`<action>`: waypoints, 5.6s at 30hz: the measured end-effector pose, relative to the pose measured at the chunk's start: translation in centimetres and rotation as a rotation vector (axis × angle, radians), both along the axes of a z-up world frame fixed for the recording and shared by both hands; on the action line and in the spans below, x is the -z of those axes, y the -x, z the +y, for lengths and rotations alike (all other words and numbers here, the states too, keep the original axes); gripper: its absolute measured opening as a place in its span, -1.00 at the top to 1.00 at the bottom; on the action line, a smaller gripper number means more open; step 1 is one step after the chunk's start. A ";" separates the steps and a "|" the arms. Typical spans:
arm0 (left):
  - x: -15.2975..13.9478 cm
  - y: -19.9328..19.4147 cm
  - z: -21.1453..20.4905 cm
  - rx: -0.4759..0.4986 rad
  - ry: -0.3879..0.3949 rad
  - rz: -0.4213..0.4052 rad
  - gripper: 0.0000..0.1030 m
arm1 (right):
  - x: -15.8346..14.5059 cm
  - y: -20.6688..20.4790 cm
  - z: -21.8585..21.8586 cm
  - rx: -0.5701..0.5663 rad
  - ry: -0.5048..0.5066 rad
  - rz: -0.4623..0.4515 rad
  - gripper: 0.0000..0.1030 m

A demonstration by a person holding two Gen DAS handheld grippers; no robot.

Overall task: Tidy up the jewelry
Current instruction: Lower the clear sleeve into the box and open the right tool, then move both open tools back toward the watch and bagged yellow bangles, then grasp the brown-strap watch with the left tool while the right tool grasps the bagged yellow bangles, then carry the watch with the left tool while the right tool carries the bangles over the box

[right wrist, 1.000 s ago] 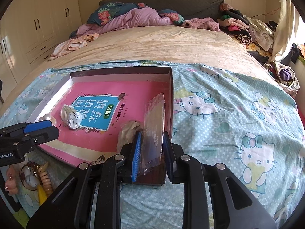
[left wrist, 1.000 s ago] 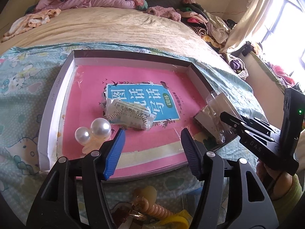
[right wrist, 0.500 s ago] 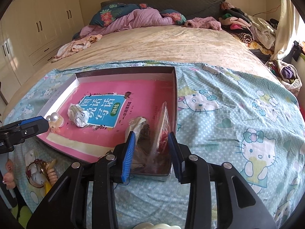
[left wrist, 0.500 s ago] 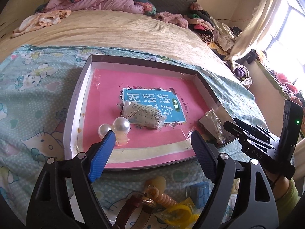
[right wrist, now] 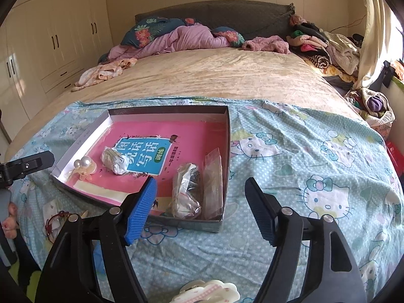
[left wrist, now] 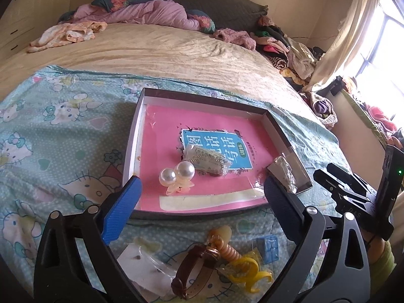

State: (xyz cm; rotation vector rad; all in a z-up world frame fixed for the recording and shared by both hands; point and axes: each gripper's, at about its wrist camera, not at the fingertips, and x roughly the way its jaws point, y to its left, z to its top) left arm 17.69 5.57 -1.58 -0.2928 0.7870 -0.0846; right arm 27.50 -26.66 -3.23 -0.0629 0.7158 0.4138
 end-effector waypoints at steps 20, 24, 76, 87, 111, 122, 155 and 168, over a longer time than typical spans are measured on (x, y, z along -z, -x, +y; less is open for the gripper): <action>-3.4 3.7 1.8 -0.042 -0.001 -0.067 -0.80 | -4.5 4.3 0.2 -0.061 -0.044 -0.094 -0.60; -3.6 4.3 2.0 -0.047 -0.008 -0.076 -0.80 | -5.0 4.9 0.3 -0.071 -0.051 -0.100 -0.60; 2.2 8.4 -0.1 0.030 -0.155 0.081 -0.80 | -1.0 12.4 4.1 -0.313 -0.091 0.093 -0.63; 3.7 8.1 -1.0 0.081 -0.149 0.114 -0.33 | 2.5 12.1 4.3 -0.319 -0.083 0.195 -0.63; 5.8 6.3 -1.6 0.110 -0.129 0.167 0.42 | 6.0 11.3 6.7 -0.406 -0.095 0.305 -0.11; 6.3 5.5 -1.9 0.119 -0.138 0.176 0.42 | 6.5 10.4 8.2 -0.439 -0.084 0.275 0.39; 0.8 8.1 -3.0 0.087 -0.228 0.014 0.86 | 0.5 11.7 3.9 -0.401 -0.152 0.143 0.41; -0.8 8.6 -3.5 0.081 -0.239 -0.029 0.86 | -1.9 11.3 2.0 -0.358 -0.171 0.072 0.41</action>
